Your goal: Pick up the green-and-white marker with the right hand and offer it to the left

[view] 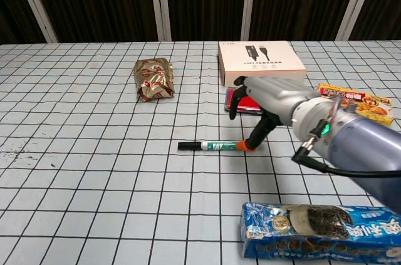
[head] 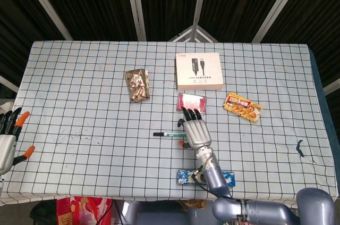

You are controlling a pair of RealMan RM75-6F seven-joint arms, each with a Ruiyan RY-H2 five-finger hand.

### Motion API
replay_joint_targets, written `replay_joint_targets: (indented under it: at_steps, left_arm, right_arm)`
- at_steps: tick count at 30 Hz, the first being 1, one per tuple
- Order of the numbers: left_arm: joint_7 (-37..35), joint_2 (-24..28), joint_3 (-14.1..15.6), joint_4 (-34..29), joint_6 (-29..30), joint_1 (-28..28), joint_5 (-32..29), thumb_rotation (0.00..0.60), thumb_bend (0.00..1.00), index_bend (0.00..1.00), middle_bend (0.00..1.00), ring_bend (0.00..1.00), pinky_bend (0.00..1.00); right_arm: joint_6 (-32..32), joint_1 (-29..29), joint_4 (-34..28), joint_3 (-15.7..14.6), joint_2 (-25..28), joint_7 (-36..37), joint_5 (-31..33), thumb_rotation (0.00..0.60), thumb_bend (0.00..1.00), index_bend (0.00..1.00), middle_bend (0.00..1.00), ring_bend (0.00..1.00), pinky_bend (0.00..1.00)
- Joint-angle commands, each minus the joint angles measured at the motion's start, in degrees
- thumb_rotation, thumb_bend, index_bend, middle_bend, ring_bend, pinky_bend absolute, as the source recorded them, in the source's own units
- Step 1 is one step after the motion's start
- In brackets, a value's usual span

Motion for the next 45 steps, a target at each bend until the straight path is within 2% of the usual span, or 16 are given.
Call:
replay_joint_targets:
  at_steps: [1, 7, 20, 45]
  left_arm:
    - [-0.33, -0.21, -0.13, 0.65, -0.43, -0.21, -0.43, 0.600, 0.33, 0.10, 0.00, 0.00, 0.00]
    - [-1.99, -0.50, -0.64, 2.90, -1.36, -0.52, -1.93, 0.600, 0.33, 0.10, 0.00, 0.00, 0.00]
    - [-3.04, -1.02, -0.65, 5.16, -1.87, -0.54, -2.89, 0.600, 0.33, 0.10, 0.00, 0.00, 0.00]
    - [1.96, -1.76, -0.63, 2.44, -2.45, -1.47, -3.40, 0.600, 0.33, 0.10, 0.00, 0.00, 0.00]
  right_arm:
    - [-0.28, 2.49, 2.75, 0.61, -3.03, -1.64, 1.83, 0.600, 0.24, 0.43, 0.04, 0.08, 0.05]
    - [-0.90, 5.78, 7.80, 1.44, -6.98, -3.32, 4.67, 0.600, 0.24, 0.43, 0.04, 0.08, 0.05]
    - [-1.67, 7.23, 11.08, 1.67, -6.66, -2.24, 6.13, 0.600, 0.36, 0.48, 0.04, 0.09, 0.05]
    - [-1.77, 5.44, 8.20, -1.15, -1.76, 2.37, 6.67, 0.600, 0.39, 0.48, 0.04, 0.09, 0.05]
